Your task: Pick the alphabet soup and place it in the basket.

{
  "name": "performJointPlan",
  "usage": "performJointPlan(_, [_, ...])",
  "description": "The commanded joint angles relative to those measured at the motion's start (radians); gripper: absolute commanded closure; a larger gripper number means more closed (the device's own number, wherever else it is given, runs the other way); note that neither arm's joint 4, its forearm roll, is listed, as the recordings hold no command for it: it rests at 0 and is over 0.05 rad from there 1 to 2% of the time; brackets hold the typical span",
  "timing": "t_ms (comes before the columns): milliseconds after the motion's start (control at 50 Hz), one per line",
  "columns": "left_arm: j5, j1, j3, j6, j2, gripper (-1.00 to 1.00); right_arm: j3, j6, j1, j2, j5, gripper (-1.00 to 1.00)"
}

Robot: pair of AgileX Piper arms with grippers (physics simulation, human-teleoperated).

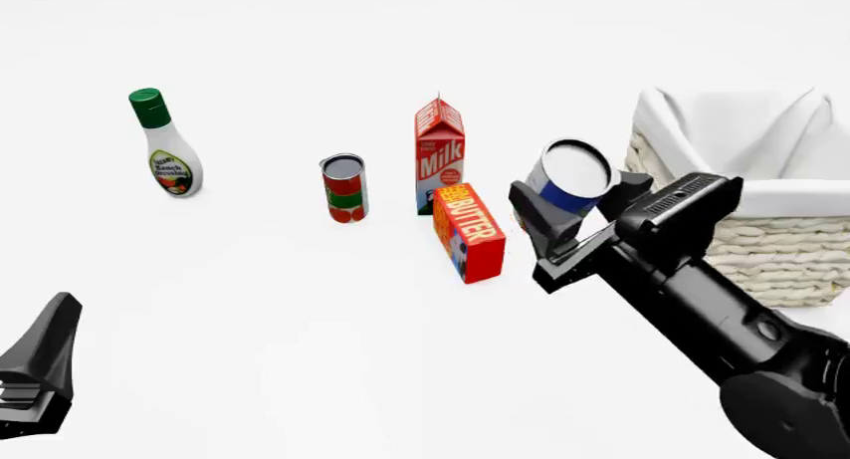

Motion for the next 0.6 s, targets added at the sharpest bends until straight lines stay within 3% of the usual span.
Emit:
performJointPlan(20, [0.0, 0.0, 0.0, 0.0, 0.0, -1.0, -0.026, -0.024, -0.097, -0.195, 0.151, 1.0])
performJointPlan(200, [0.0, 0.0, 0.0, 0.0, 0.0, -1.0, -0.096, -0.032, -0.189, -0.263, 0.251, 1.0])
performJointPlan(600, [0.0, 0.0, 0.0, 0.0, 0.0, -1.0, -0.273, -0.086, -0.317, -0.202, 0.355, 1.0])
